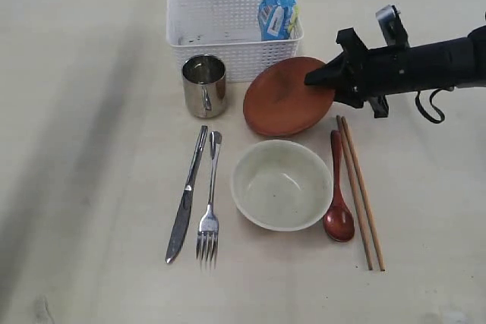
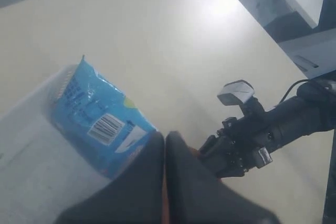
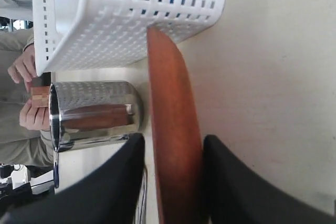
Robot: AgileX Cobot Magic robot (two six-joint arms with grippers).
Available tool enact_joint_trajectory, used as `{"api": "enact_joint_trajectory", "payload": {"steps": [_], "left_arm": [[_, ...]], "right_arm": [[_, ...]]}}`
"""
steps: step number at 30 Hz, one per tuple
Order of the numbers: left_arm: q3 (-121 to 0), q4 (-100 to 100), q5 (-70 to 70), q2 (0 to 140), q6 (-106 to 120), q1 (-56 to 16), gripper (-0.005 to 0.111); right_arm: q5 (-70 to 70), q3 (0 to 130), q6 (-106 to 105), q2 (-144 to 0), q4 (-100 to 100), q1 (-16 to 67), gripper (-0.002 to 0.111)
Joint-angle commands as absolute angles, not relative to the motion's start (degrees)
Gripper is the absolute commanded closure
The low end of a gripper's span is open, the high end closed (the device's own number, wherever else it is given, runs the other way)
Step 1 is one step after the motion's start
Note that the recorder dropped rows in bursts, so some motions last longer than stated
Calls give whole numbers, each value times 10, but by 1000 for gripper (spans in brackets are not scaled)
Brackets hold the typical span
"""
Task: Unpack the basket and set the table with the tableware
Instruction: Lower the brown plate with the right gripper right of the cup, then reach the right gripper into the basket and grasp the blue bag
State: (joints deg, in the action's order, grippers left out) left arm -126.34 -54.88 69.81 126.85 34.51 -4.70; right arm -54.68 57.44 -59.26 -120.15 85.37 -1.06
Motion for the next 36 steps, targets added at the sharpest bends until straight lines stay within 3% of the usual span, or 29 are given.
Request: {"api": "enact_joint_trajectory", "payload": {"steps": [1, 14, 21, 23, 25, 29, 36], "left_arm": [[-1263, -561, 700, 1263, 347, -44, 106], [-1263, -561, 700, 1263, 347, -44, 106], [-1263, -557, 700, 1263, 347, -44, 106], [-1263, -558, 700, 1263, 351, -44, 106], [-1263, -558, 700, 1263, 371, -44, 106], [-1263, -553, 700, 1263, 375, -44, 106], [-1263, -527, 700, 1263, 377, -44, 106]], "right_arm": [[-543, 593, -561, -1206, 825, -11, 61], [-452, 625, -535, -1206, 758, -11, 61], [-459, 697, -486, -1202, 695, -17, 50], [-493, 734, -478, -1200, 668, -22, 50], [-568, 793, -475, -1194, 652, -24, 41], [-581, 856, -475, -1185, 654, -6, 36], [-352, 906, -448, -1189, 507, 119, 36]]}}
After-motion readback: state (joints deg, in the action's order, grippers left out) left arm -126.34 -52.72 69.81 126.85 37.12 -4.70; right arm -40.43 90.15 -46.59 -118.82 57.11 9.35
